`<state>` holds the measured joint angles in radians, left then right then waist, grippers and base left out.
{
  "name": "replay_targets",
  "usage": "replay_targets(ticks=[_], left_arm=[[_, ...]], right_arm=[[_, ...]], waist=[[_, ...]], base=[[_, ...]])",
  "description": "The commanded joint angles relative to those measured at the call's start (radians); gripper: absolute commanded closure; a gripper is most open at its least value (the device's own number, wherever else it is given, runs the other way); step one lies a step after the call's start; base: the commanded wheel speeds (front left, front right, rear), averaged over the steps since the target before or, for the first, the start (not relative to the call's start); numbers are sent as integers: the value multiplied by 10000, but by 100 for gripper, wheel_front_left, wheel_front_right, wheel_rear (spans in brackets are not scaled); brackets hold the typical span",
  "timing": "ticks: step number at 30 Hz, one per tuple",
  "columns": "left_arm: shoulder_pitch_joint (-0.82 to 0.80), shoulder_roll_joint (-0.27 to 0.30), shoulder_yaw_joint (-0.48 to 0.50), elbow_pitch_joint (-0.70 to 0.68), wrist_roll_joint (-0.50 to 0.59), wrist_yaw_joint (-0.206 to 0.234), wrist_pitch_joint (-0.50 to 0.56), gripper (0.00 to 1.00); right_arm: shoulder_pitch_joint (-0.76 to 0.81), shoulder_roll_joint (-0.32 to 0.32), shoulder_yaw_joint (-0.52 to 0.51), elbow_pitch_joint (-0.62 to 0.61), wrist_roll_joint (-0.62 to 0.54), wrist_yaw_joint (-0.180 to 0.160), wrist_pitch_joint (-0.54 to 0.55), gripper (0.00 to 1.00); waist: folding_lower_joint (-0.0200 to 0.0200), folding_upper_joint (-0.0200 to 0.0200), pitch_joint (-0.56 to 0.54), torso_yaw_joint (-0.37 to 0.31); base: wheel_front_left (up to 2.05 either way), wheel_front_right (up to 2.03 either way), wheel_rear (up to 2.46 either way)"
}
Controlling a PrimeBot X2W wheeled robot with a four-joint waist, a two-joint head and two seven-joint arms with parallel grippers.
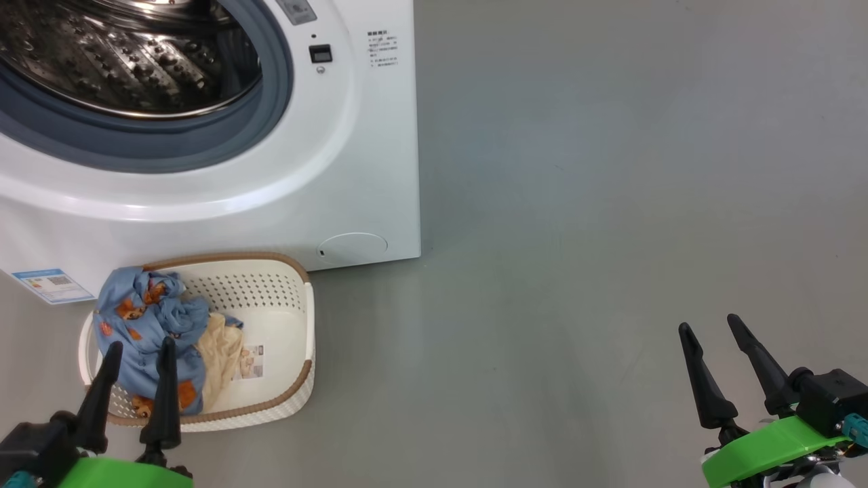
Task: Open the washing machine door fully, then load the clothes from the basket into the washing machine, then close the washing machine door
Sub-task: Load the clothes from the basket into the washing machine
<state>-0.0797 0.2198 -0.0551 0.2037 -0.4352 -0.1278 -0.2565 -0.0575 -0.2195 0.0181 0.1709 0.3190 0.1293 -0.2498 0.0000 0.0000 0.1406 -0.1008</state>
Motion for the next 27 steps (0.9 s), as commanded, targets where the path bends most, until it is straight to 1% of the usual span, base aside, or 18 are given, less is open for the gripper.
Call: replay_targets(ticks=[1,16,20,27], left_arm=[[-3,260,363,-160,-115,-29,-53,0],[153,126,574,-171,-236,-29,-53,0],[147,138,571,-203,-306,-29,-53,0],[82,170,463,-258,-326,-29,-53,0]], right_arm=[[5,-127,149,-262,15,14,-120,0],[81,-223,240,-269,46,14,-120,0],[65,-214,249,-270,43,14,-120,0],[19,-194,248,-289,35,14,-120,0]], waist=[[0,0,-25,28],[0,0,-115,115],[0,0,-87,95],[0,0,5,75]], base=[[0,0,0],[2,-8,6],[47,-99,53],[98,-151,52]])
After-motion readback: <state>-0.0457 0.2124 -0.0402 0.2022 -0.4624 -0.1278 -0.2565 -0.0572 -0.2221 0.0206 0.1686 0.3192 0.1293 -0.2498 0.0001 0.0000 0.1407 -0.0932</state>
